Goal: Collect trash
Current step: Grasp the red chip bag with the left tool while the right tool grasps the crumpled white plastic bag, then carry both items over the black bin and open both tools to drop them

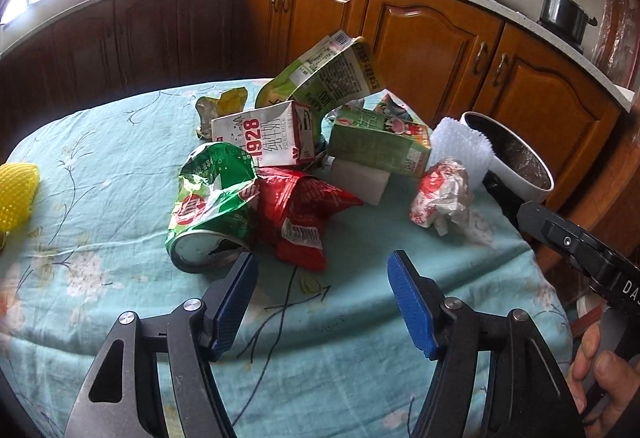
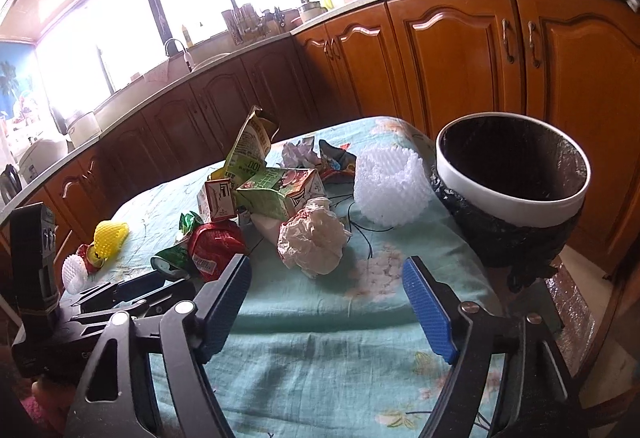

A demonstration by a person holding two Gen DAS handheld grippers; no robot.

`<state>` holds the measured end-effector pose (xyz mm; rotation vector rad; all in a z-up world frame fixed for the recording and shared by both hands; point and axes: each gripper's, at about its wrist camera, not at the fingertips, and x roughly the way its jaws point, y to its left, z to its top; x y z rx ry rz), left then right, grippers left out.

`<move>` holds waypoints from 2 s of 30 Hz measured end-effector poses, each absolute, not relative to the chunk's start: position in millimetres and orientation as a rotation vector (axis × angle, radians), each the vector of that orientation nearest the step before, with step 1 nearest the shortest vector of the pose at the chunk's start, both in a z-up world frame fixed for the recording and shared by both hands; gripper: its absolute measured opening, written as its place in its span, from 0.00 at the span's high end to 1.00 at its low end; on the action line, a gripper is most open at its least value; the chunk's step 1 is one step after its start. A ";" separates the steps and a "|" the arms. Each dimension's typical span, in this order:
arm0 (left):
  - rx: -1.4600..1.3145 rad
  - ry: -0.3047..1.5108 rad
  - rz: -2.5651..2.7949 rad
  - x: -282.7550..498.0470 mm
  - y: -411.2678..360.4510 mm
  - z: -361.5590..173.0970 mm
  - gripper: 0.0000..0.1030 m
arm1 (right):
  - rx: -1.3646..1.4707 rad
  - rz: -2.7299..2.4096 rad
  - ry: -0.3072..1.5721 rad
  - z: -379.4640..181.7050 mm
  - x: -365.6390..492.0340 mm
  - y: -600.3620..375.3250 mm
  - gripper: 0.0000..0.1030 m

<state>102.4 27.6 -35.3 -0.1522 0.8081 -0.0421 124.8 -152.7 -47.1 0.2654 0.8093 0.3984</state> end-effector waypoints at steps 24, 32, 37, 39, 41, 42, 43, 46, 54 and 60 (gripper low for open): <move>-0.176 0.864 -0.102 135.7 38.1 -50.0 0.74 | 0.293 0.518 0.927 -73.8 163.5 -133.4 0.65; -0.167 0.827 -0.164 114.0 21.0 -28.0 0.74 | 0.318 0.480 0.876 -54.6 147.2 -165.0 0.65; -0.146 0.814 -0.211 119.7 3.5 -18.2 0.74 | 0.320 0.426 0.841 -46.0 141.4 -189.3 0.65; -0.140 0.808 -0.231 122.6 -4.1 -14.9 0.74 | 0.327 0.404 0.835 -44.2 141.7 -199.1 0.65; -0.131 0.804 -0.251 128.5 -12.7 -13.1 0.74 | 0.329 0.380 0.828 -42.6 141.4 -207.8 0.65; -0.125 0.802 -0.258 132.9 -17.1 -12.8 0.74 | 0.330 0.370 0.826 -42.2 142.1 -213.1 0.65; -0.115 0.798 -0.268 135.2 -22.1 -11.0 0.74 | 0.331 0.359 0.823 -42.0 141.6 -219.2 0.65; -0.091 0.792 -0.294 143.1 -36.7 -7.2 0.74 | 0.332 0.324 0.815 -41.3 144.0 -235.3 0.65; -0.041 0.782 -0.345 171.2 -67.1 -2.7 0.74 | 0.334 0.248 0.785 -33.9 156.7 -270.2 0.65; -0.038 0.788 -0.389 203.1 -85.4 -0.3 0.74 | 0.331 0.201 0.772 -30.8 171.3 -290.0 0.64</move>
